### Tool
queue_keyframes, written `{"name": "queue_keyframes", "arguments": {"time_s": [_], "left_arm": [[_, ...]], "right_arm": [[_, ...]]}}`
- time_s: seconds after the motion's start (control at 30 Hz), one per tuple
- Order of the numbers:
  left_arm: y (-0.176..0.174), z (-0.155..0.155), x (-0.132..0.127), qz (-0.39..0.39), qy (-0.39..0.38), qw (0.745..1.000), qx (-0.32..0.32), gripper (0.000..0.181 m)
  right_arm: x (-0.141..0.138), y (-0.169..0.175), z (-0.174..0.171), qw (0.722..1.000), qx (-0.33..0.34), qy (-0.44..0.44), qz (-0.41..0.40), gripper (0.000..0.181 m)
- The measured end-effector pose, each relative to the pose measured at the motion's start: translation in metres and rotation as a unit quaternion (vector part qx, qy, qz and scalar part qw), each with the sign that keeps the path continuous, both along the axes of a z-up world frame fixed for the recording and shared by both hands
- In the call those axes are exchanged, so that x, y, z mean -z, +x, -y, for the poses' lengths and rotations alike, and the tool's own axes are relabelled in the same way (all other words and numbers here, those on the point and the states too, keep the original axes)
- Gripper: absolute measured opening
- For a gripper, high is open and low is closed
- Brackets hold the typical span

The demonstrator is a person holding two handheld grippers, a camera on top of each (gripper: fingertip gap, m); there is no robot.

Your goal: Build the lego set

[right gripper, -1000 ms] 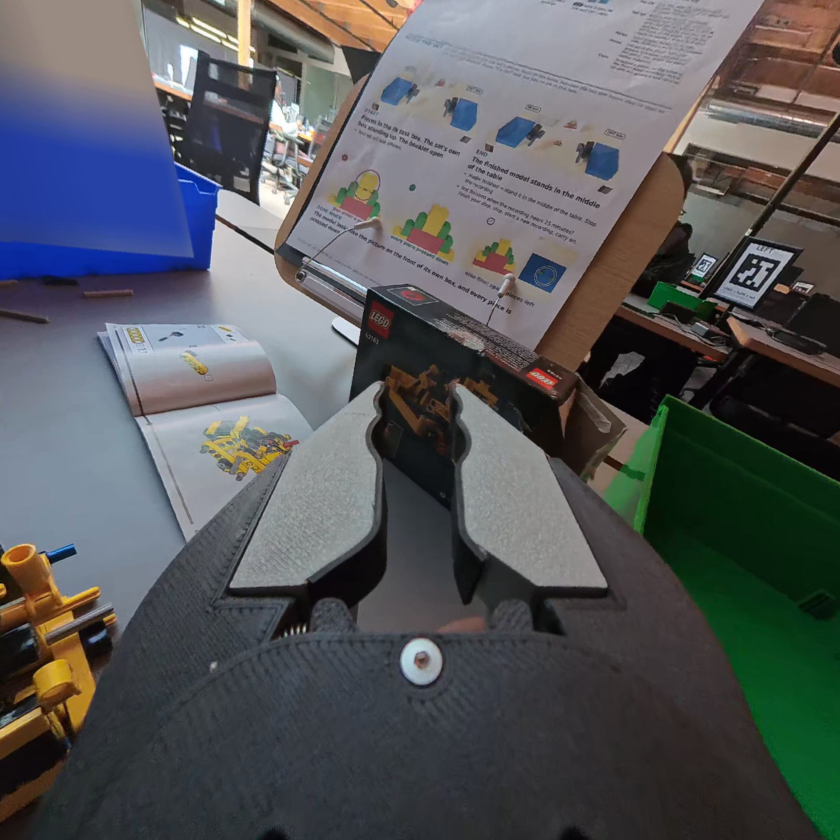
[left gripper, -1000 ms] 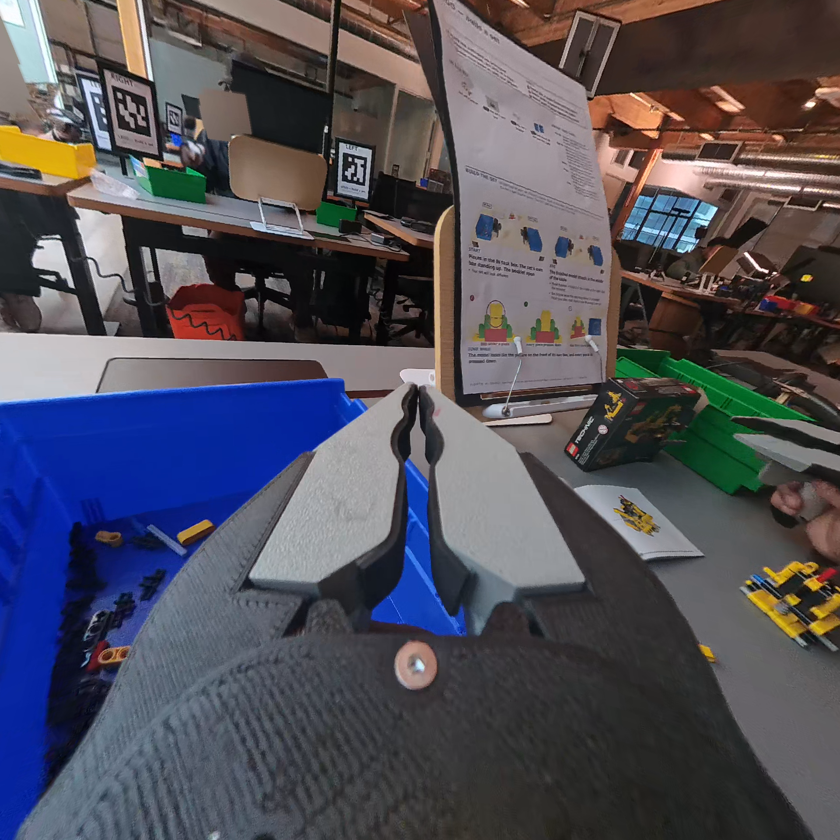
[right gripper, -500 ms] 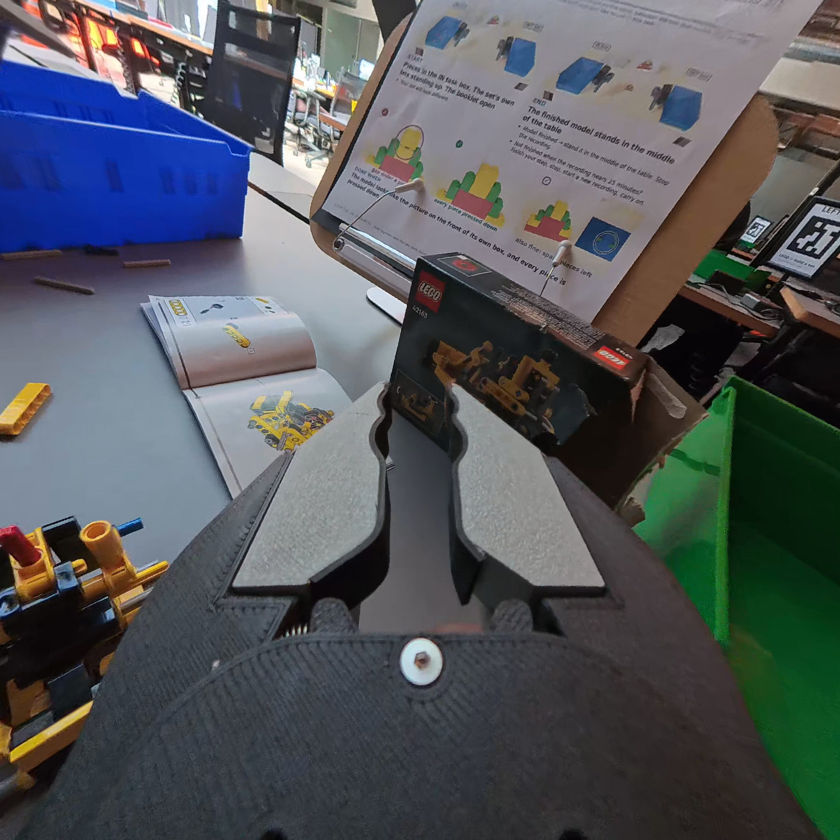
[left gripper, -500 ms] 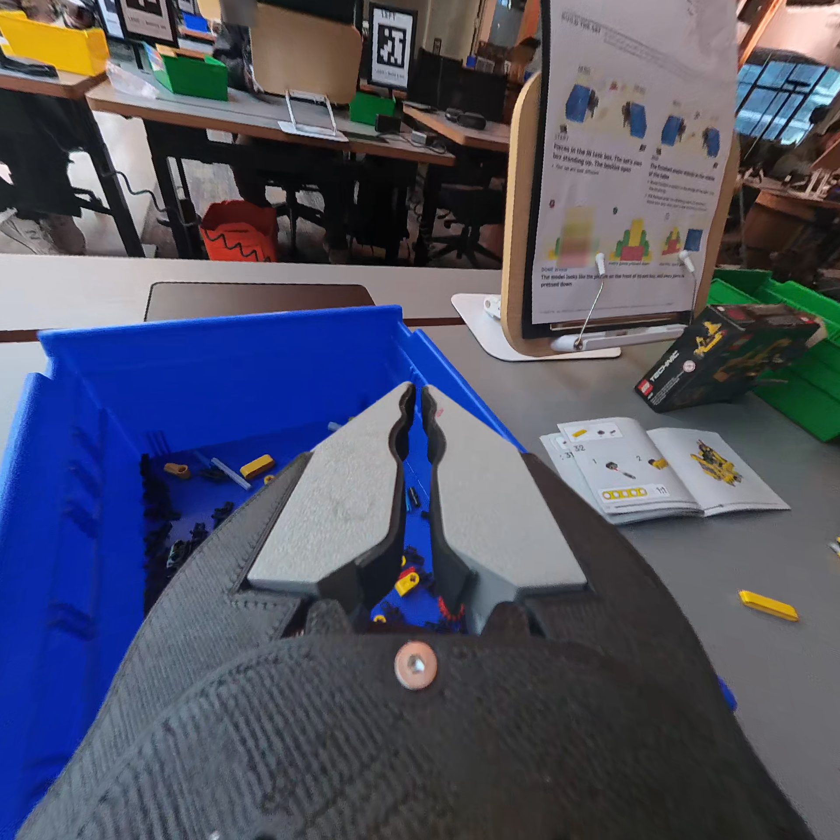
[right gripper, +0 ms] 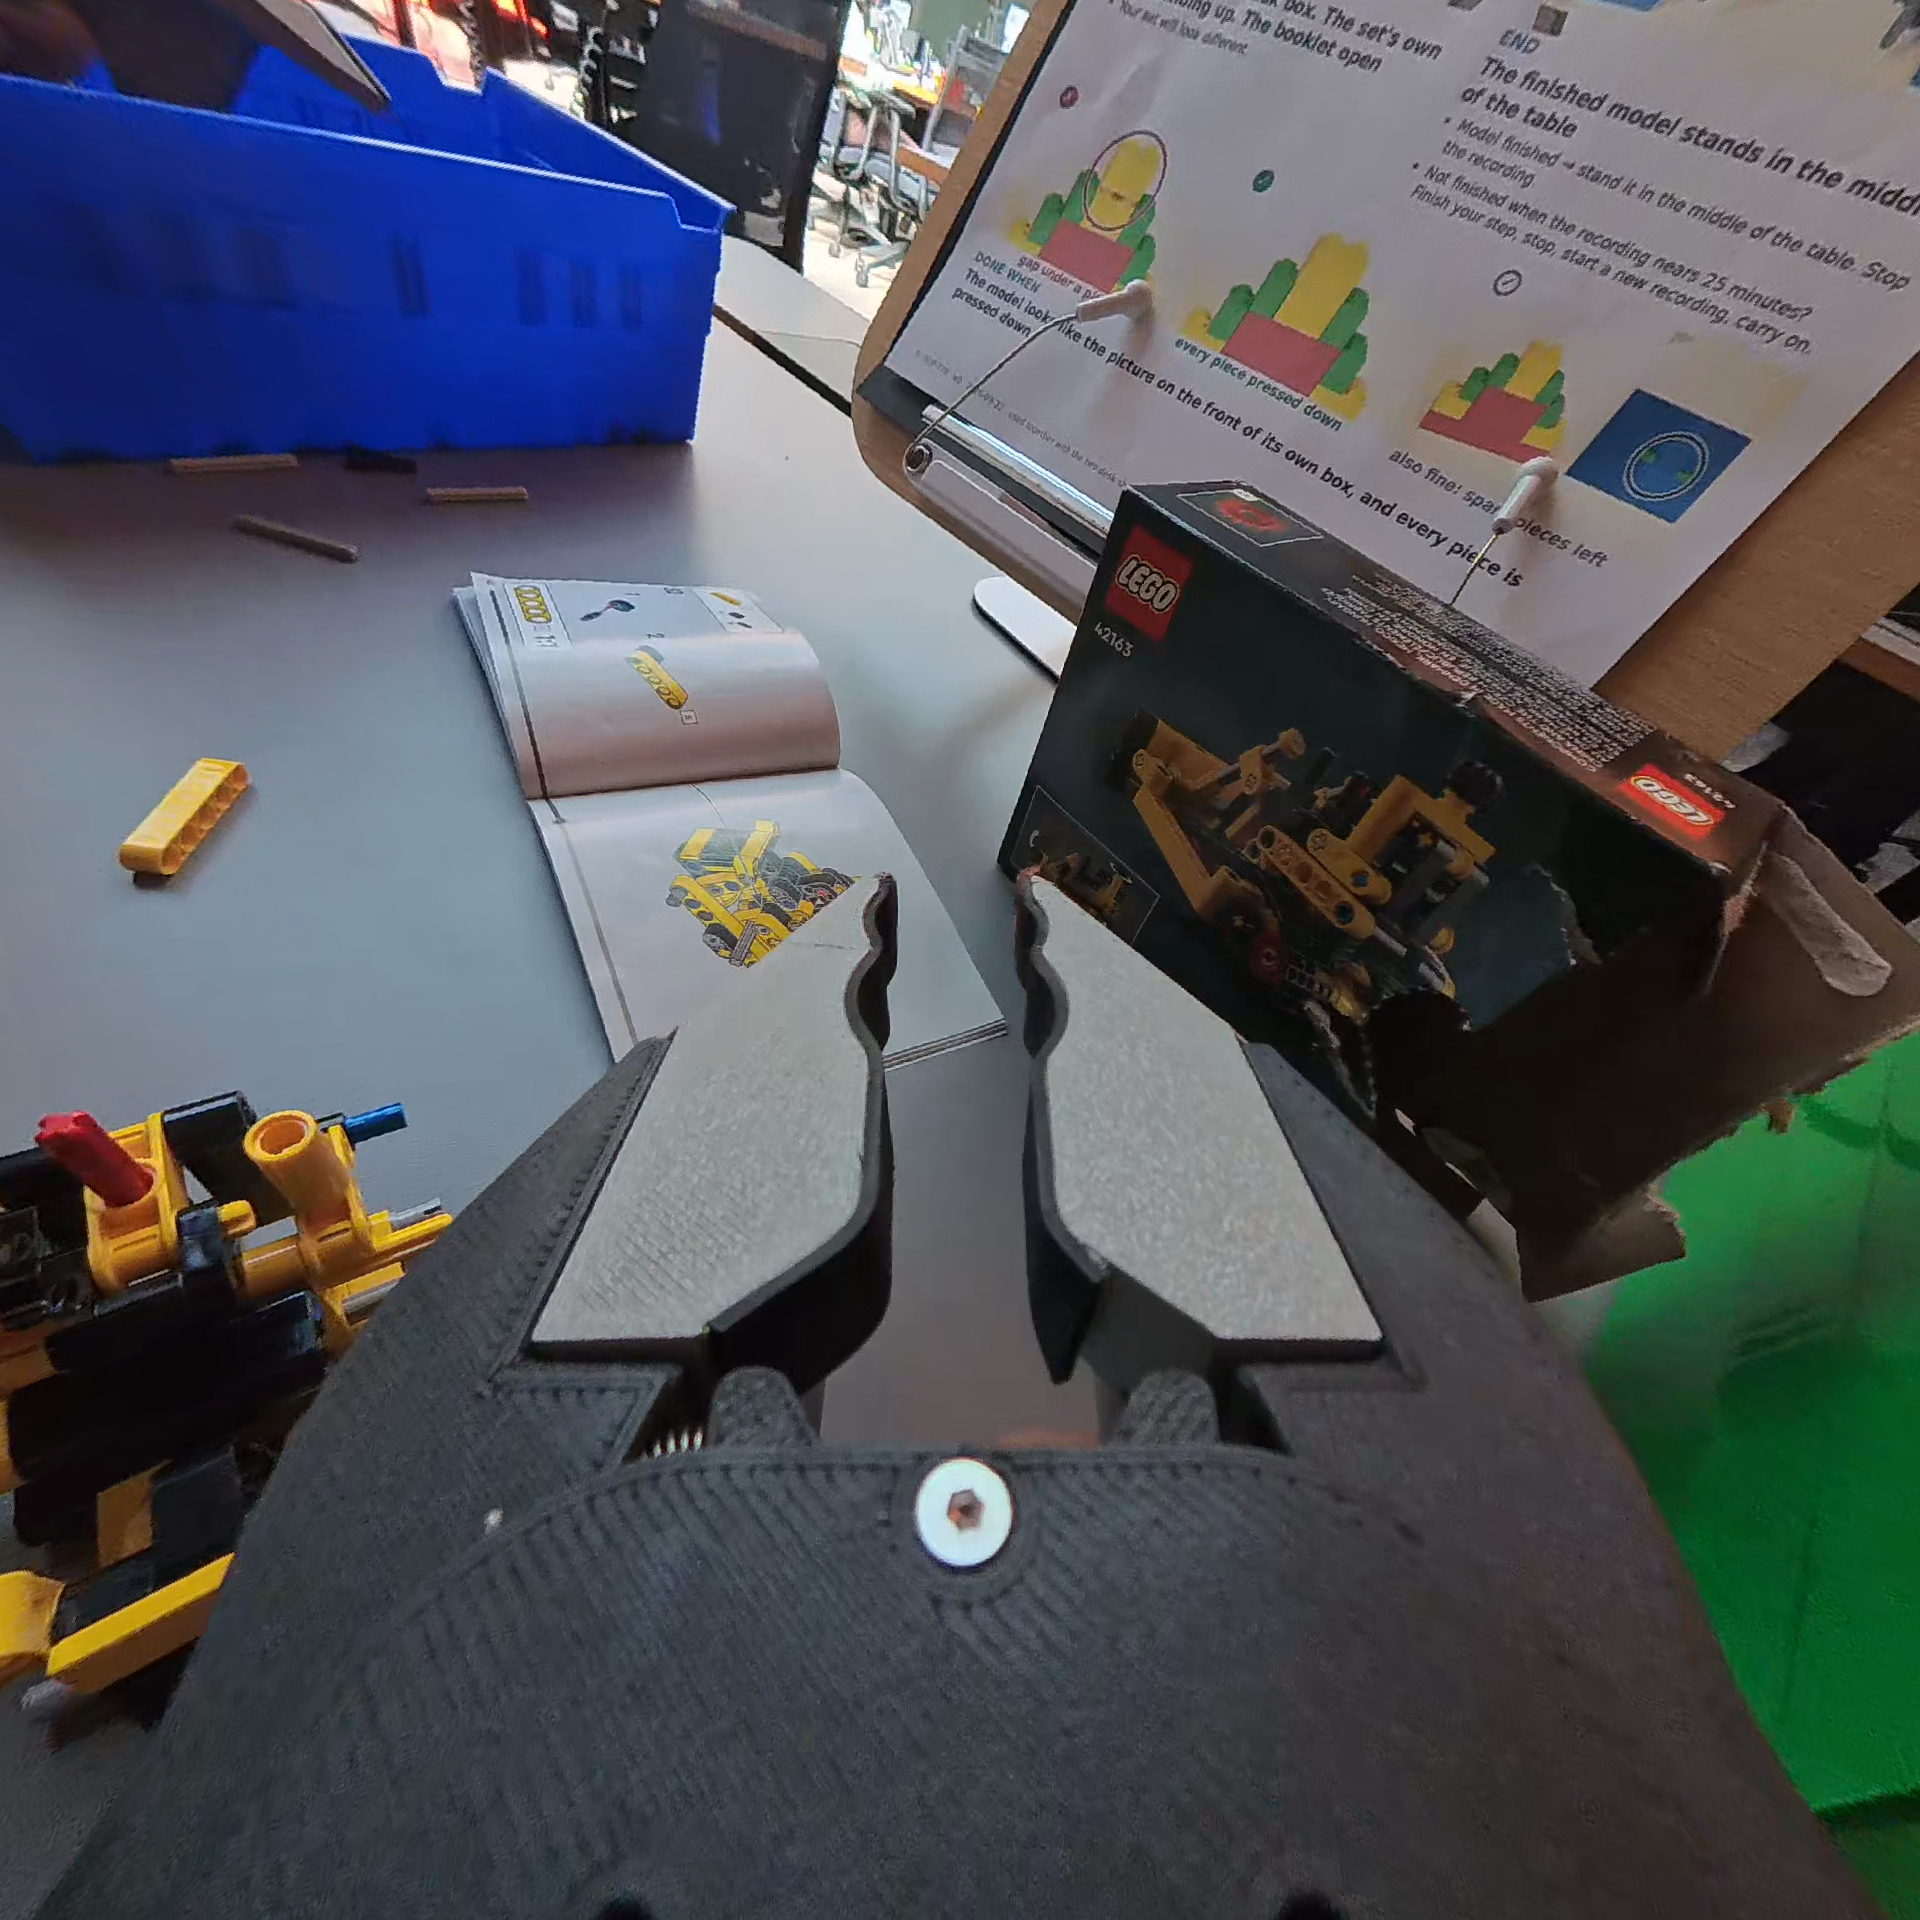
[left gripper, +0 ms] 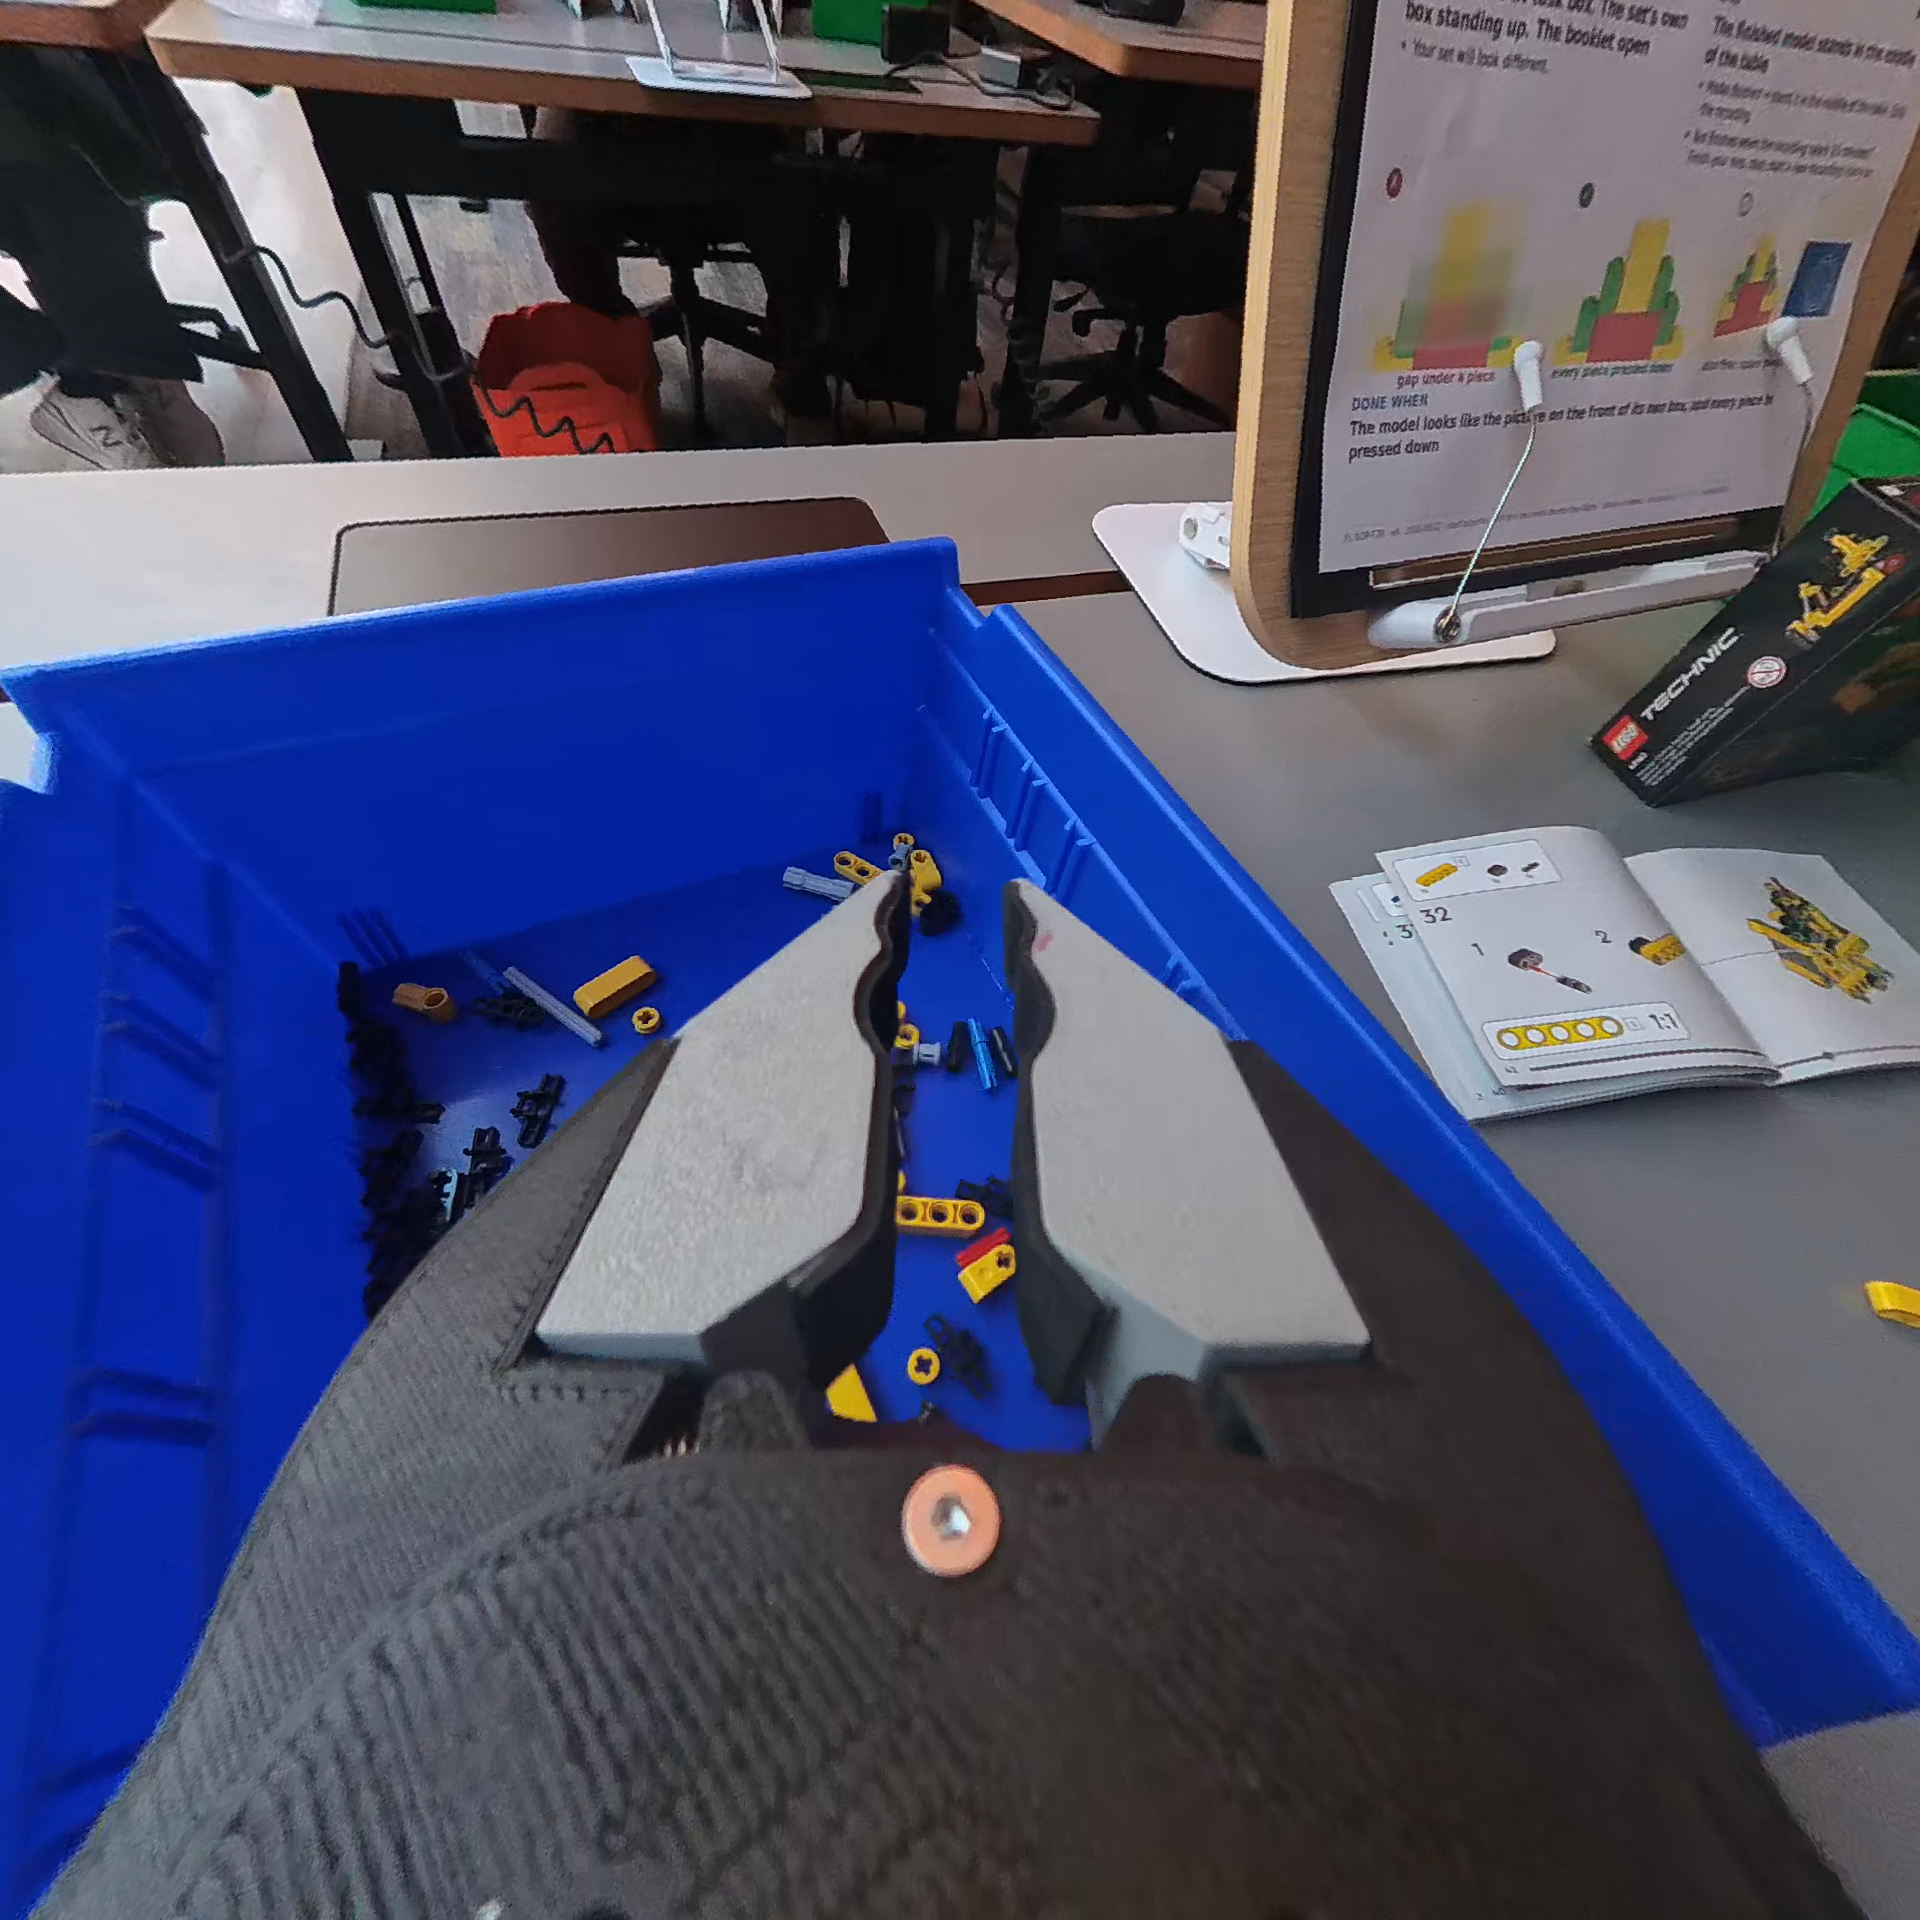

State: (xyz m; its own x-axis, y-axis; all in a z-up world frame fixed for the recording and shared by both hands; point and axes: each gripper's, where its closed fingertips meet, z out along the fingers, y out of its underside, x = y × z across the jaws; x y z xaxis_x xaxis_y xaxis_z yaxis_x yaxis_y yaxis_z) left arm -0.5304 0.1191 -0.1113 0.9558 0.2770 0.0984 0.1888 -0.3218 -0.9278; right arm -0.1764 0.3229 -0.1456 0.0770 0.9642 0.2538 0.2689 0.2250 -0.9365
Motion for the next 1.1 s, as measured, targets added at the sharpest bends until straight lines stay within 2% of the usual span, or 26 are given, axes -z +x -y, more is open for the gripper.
{"name": "queue_keyframes", "arguments": {"time_s": [0.27,0.43,0.53,0.7,0.87,1.1], "left_arm": [[0.002,0.0,0.02,-0.009,-0.054,0.998,0.013,0.011],[-0.008,0.005,0.046,-0.052,-0.145,0.988,-0.01,0.011],[0.002,0.0,0.06,-0.027,-0.191,0.981,0.027,0.009],[0.006,-0.015,0.078,-0.004,-0.285,0.954,0.092,0.006],[0.0,-0.032,0.086,0.019,-0.311,0.944,0.113,0.0],[0.007,-0.024,0.103,0.02,-0.34,0.93,0.138,0.002]], "right_arm": [[-0.001,0.0,-0.003,1.0,0.003,-0.013,-0.004,0.018],[0.001,-0.001,-0.003,1.0,0.006,-0.007,0.001,0.014],[-0.001,-0.002,-0.001,1.0,0.002,-0.012,-0.003,0.014],[-0.002,-0.001,-0.001,1.0,0.001,-0.019,-0.008,0.014],[-0.004,0.0,-0.004,1.0,0.004,-0.026,-0.015,0.014],[-0.003,0.001,-0.004,0.999,0.0,-0.034,-0.014,0.013]]}}
